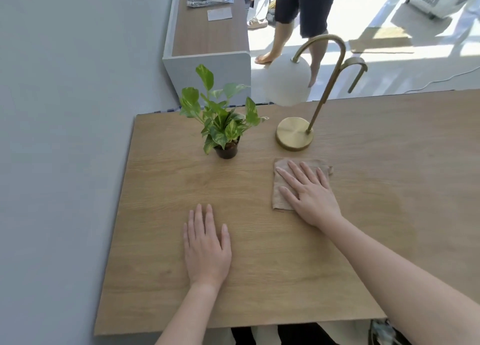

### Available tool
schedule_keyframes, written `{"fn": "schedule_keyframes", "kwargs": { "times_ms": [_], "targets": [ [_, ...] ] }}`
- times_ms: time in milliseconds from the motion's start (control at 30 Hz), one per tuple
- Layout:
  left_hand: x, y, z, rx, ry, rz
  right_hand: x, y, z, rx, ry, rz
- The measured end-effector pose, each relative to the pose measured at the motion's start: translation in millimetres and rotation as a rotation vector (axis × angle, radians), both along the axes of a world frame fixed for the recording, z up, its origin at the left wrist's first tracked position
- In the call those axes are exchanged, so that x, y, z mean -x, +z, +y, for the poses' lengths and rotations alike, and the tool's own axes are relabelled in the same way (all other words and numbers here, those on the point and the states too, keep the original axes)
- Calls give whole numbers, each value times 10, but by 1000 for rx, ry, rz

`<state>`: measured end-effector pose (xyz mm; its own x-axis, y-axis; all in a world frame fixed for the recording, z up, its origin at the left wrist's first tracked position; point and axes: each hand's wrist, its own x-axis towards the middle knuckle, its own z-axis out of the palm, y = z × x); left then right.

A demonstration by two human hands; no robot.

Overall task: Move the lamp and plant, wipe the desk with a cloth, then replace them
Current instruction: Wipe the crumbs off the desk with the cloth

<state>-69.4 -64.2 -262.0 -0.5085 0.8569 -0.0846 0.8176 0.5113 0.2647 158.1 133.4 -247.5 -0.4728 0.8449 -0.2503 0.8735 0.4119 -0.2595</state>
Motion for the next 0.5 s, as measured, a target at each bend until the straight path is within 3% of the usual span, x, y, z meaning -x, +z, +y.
{"fn": "schedule_keyframes", "kwargs": {
  "times_ms": [167, 333, 500],
  "targets": [
    [-545, -38, 359, 7, -80, -22, -634, 20, -287, 16, 23, -27],
    [-784, -90, 424, 42, -88, 47, -827, 37, 158, -32, 112, -23],
    [-782, -82, 429, 39, -78, 65, -1188, 44, 743, -24, -36, -23]
  ]
}}
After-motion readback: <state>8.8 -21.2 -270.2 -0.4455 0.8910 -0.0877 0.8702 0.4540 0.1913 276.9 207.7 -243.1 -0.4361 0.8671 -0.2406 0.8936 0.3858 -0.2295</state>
